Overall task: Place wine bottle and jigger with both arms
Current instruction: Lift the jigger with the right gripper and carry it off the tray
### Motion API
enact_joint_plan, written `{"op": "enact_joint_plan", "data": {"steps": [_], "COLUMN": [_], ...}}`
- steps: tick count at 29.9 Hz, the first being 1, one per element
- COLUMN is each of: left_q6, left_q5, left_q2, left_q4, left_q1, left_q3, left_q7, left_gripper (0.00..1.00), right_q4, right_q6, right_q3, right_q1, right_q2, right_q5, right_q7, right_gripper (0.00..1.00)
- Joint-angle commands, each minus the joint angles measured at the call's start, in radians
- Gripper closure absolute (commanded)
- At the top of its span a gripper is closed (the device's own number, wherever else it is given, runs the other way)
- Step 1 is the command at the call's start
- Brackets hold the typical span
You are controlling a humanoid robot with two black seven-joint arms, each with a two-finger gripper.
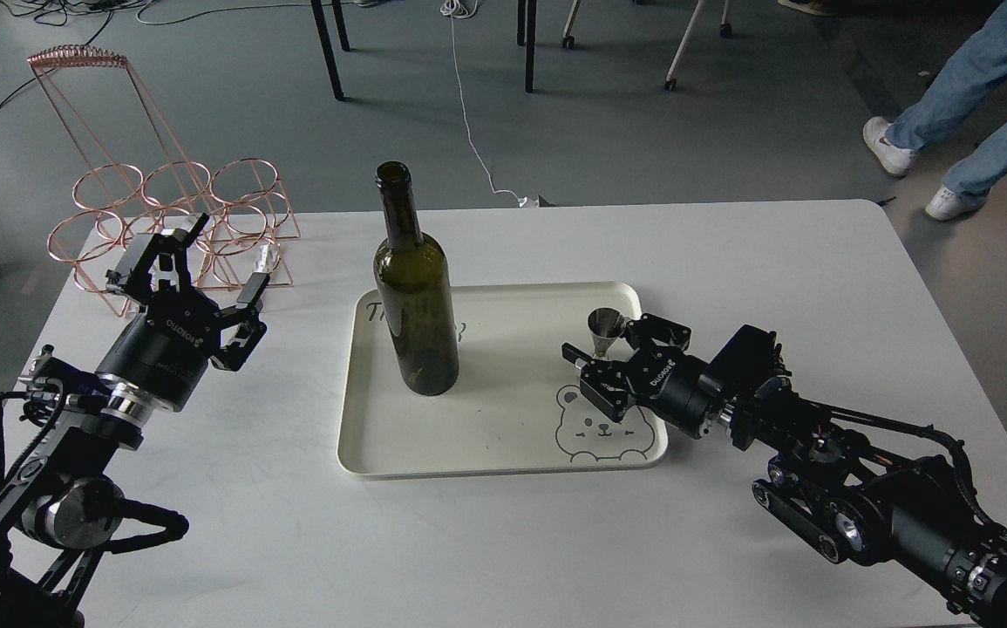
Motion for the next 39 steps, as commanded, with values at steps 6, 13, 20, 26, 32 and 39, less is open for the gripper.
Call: {"op": "enact_joint_plan", "data": {"steps": [6,13,20,26,32,39], "left_q6": [-0.001,-0.001,-0.001,-0.002,-0.002,-0.001], "left_q5": [0.000,0.000,0.000,0.000,0.000,0.000], "left_q2": [0.000,0.000,0.002,0.002,0.002,0.002], "left_q4": [0.000,0.000,0.000,0.000,0.000,0.000], "left_q1": [0.000,0.000,-0.002,-0.003,-0.002,-0.003], "left_q3": [0.000,0.000,0.000,0.000,-0.002,0.000], "left_q7": [0.000,0.000,0.000,0.000,0.000,0.000], "left_gripper": [0.02,0.02,0.02,0.02,0.02,0.02], "right_q4": [-0.005,-0.003,0.011,0.025,0.028,0.014], "right_q6": [0.000,0.000,0.000,0.000,0.000,0.000], "right_q3": [0.000,0.001,0.008,0.070,0.179,0.209], "right_q1": [0.000,0.002,0.003,0.035,0.045,0.006], "right_q2": [0.000,-0.003,-0.009,-0.049,-0.127,-0.250], "right_q5": [0.000,0.000,0.000,0.000,0.007,0.157], "right_q7": [0.000,0.000,0.000,0.000,0.000,0.000], "right_gripper": [0.64,0.75,0.78,0.78,0.78,0.77]}}
